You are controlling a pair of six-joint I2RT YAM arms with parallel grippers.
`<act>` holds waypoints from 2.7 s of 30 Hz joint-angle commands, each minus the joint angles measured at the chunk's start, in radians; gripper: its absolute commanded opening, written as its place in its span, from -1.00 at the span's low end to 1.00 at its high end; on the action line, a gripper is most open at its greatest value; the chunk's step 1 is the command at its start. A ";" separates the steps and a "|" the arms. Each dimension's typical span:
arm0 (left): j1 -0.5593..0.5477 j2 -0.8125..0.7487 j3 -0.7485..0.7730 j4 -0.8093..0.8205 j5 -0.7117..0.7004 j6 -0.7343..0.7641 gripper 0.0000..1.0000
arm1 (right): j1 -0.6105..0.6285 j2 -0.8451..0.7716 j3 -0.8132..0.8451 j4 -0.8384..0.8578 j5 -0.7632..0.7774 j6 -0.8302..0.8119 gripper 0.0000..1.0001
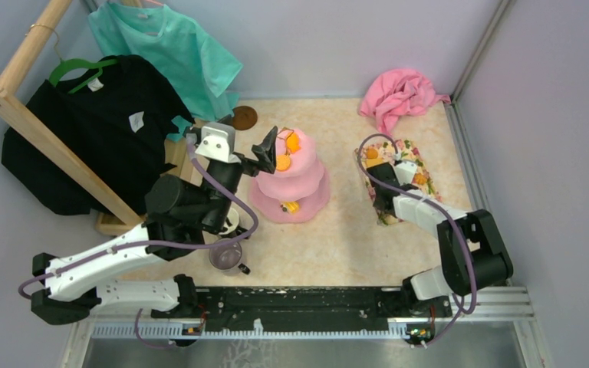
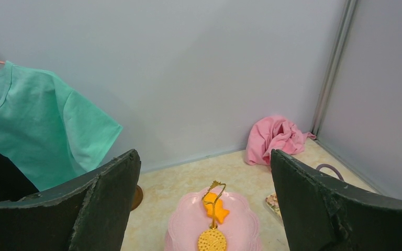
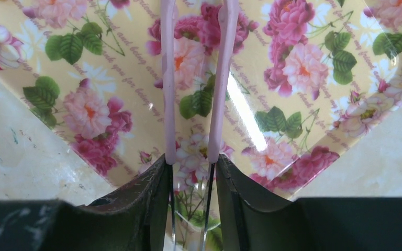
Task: Serve the afternoon tea
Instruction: Move the clamp to the tray.
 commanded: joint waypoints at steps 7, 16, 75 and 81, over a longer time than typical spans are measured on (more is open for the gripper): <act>0.005 -0.039 -0.022 0.025 0.028 -0.024 0.97 | 0.043 -0.056 0.232 -0.326 0.035 0.244 -0.27; 0.009 -0.078 -0.055 0.055 0.030 -0.016 0.97 | 0.043 -0.013 0.327 -0.497 0.049 0.363 -0.27; 0.296 -0.033 -0.034 -0.108 0.225 -0.231 0.98 | -0.199 0.376 0.575 -0.475 -0.138 0.569 0.05; 0.298 -0.035 -0.033 -0.117 0.223 -0.240 0.98 | -0.213 0.396 0.578 -0.471 -0.152 0.581 0.06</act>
